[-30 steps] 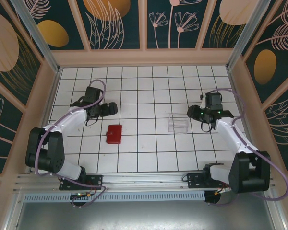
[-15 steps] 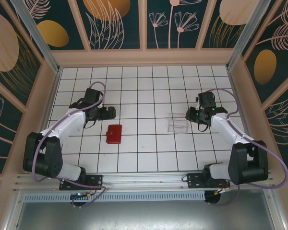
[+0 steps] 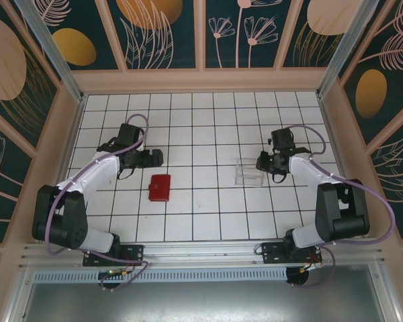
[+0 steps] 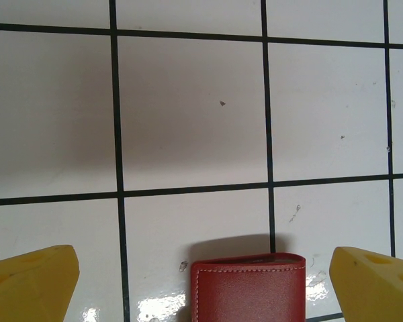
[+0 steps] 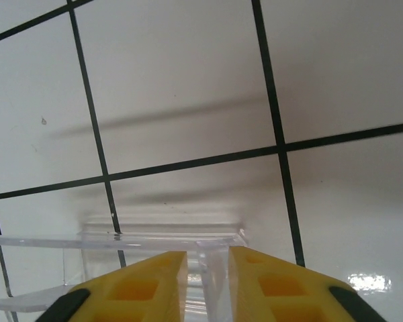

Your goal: Take the credit cards out of the card holder

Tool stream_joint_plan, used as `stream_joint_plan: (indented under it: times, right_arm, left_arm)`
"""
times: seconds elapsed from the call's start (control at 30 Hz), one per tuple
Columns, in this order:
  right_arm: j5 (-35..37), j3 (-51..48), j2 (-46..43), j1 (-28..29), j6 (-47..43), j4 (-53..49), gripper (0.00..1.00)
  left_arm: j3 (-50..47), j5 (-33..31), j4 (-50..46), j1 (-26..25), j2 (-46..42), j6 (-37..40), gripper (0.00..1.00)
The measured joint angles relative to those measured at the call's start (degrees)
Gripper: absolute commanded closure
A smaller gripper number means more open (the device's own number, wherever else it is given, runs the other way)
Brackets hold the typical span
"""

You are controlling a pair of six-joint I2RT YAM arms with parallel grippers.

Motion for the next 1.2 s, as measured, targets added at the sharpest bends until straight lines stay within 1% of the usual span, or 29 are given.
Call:
stream_joint_plan:
  times: [0.27,0.5,0.73,0.87,1.1,1.2]
  right_arm:
    - [2.23,2.25,0.85,3.13,0.02,-1.14,0.9]
    - [5.62,9.73,4.81,7.93,0.81,-2.75,0.94]
    - [8.0,23.5,16.79,14.49,2.71,-4.17,0.97]
    - [9.27,33.59,24.5,17.59,3.26,-5.97,0.97]
    - [11.45,48.96,35.34,20.81,3.26,-10.78,0.98]
    - [12.59,52.52,38.58,21.7,3.28,-12.55,0.98]
  left_arm:
    - [0.0,0.79,0.5,0.0,0.42,0.13,0.04]
    - [0.0,2.19,0.48,0.0,2.25,0.13,0.05]
    - [0.0,3.23,0.5,0.0,3.34,0.55,0.05]
    - [0.0,3.28,0.46,0.0,4.44,0.81,0.06]
    - [0.0,3.48,0.44,0.0,5.4,1.2,0.06]
    - [0.0,3.45,0.42,0.0,5.4,1.42,0.06]
